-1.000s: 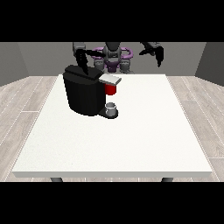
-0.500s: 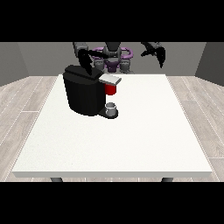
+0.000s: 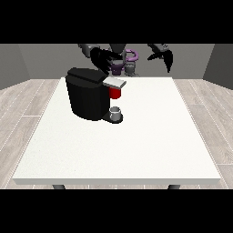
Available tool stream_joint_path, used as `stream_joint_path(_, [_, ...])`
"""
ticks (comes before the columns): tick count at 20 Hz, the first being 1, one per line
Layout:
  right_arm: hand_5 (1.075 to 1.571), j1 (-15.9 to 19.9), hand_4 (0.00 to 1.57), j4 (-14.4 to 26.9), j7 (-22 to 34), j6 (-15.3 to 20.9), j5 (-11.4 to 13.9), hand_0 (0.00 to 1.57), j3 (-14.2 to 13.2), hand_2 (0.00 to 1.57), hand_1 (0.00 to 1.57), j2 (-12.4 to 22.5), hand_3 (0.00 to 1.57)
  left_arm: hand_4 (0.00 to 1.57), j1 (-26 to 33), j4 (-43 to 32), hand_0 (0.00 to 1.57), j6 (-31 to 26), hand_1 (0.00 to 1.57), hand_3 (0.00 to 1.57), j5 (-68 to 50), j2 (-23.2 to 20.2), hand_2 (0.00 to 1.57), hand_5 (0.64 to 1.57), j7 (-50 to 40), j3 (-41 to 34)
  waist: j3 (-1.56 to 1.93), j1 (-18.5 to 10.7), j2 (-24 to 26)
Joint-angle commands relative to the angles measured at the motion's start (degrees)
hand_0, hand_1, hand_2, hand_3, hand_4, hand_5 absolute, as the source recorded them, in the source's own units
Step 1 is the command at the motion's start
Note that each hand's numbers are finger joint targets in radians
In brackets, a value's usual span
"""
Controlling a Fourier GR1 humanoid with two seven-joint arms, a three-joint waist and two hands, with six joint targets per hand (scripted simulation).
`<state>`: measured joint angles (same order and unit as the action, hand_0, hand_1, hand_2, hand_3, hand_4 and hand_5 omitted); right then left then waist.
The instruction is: Insert the coffee pod into the coffee machine and close the lid
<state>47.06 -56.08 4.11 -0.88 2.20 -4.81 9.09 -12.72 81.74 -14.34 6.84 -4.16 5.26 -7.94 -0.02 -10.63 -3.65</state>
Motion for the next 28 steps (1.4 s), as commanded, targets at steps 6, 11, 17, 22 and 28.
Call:
stream_joint_path(6, [1.571, 7.04, 0.0, 1.57, 1.36, 1.44, 3.81, 0.0, 3.1, 0.0, 0.0, -2.21, 0.0, 0.36, -1.94, -0.6, 0.0, -1.25, 0.0, 0.0, -1.36, -2.92, 0.0, 1.571, 0.02, -1.35, 0.0, -1.33, -1.44])
stream_joint_path(11, [1.571, 11.04, 0.2, 1.75, 4.31, 3.83, 7.28, 0.0, 6.31, 0.0, 0.0, -5.63, 0.0, 0.33, 1.45, -2.61, 0.0, 0.96, 0.0, 0.0, 1.7, 0.86, 0.0, 1.571, 4.02, 2.53, -0.02, -2.02, -0.85])
stream_joint_path(17, [1.571, 15.89, 0.16, 5.64, 1.17, 5.16, 8.82, 0.0, 3.74, 0.0, 0.0, -3.28, 0.0, 0.44, -2.78, 0.66, 0.0, -0.11, 0.0, 0.0, -0.77, -1.45, 0.0, 1.571, 0.43, 0.86, 0.01, -4.91, -4.28])
stream_joint_path(22, [1.571, 22.36, 0.09, 7.81, 2.96, 6.02, 10.54, 0.0, 3.36, 0.0, 0.0, -2.42, 0.0, 0.43, -5.05, 0.09, 0.0, -2.15, 0.0, 0.0, -2.02, -2.9, 0.0, 1.571, 2.47, 0.51, -0.01, -7.4, -7.61])
stream_joint_path(28, [1.571, 29.77, 0.0, 10.8, 3.98, 3.94, 11.18, 0.0, 1.83, 0.0, 0.0, 1.05, 0.0, 0.37, -7.07, 1.28, 0.0, -1.12, 0.0, 0.0, -1.73, -1.04, 0.0, 1.571, 1.92, 2.26, -0.01, -10.66, -10.77])
